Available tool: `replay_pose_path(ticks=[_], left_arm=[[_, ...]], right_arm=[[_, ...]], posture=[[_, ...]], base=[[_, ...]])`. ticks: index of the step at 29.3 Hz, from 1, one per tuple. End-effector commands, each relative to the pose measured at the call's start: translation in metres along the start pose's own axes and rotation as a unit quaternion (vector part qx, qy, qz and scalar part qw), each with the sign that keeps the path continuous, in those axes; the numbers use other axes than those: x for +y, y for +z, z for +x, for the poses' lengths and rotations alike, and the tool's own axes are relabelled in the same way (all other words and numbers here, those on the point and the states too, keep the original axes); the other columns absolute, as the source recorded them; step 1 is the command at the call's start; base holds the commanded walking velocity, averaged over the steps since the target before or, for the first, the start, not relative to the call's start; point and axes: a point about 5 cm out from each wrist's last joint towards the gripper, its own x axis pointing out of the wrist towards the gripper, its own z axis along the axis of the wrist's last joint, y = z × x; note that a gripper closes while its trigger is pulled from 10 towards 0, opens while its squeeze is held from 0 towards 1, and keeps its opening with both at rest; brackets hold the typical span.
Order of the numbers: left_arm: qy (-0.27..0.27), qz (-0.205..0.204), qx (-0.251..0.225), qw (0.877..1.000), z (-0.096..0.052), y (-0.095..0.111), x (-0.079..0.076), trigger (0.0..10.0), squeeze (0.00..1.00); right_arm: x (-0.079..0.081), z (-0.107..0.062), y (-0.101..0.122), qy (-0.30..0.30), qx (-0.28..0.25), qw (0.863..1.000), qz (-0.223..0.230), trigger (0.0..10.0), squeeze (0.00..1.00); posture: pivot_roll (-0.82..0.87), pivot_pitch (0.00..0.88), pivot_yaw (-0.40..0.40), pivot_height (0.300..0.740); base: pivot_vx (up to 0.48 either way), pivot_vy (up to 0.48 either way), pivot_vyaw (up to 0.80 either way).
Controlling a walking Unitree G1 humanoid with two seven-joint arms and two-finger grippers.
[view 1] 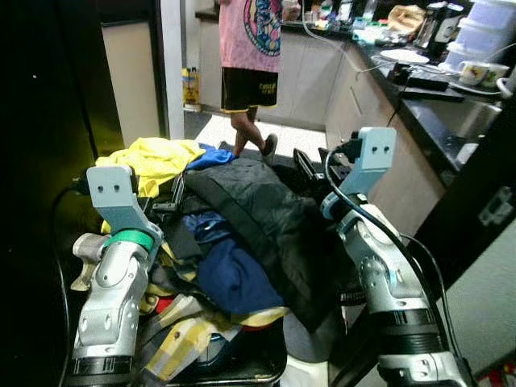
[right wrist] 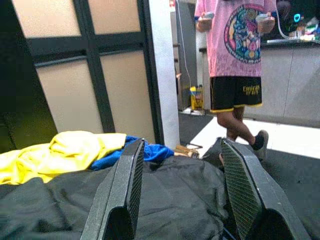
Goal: Clothes washing
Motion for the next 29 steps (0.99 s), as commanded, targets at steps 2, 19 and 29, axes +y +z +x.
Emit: replay_pose_path(ticks=[2,19,29], left_arm=[[-0.009,0.016,0.011,1.0,-0.002,-0.004,-0.002,10.0,0.0],[-0.01,0.028,0.024,0.999,-0.01,-0.007,0.0,10.0,0.0],[-0.019,0.029,0.038,0.999,-0.015,-0.011,-0.004,10.0,0.0]], right_arm=[[-0.001,0.005,-0.001,0.012,0.01,1.0,-0.003,10.0,0.0],[0.026,0.009,-0.025,0.125,0.091,0.988,0.005,10.0,1.0],[0.025,0.017,-0.052,0.105,0.183,0.977,-0.028,10.0,0.0]], posture=[[-0.02,0.018,-0.066,0.74],[-0.01,0.021,-0.102,0.74],[0.0,0.021,-0.104,0.74]], base=[[0.0,0.0,0.0],[0.0,0.0,0.0],[0.0,0.0,0.0]])
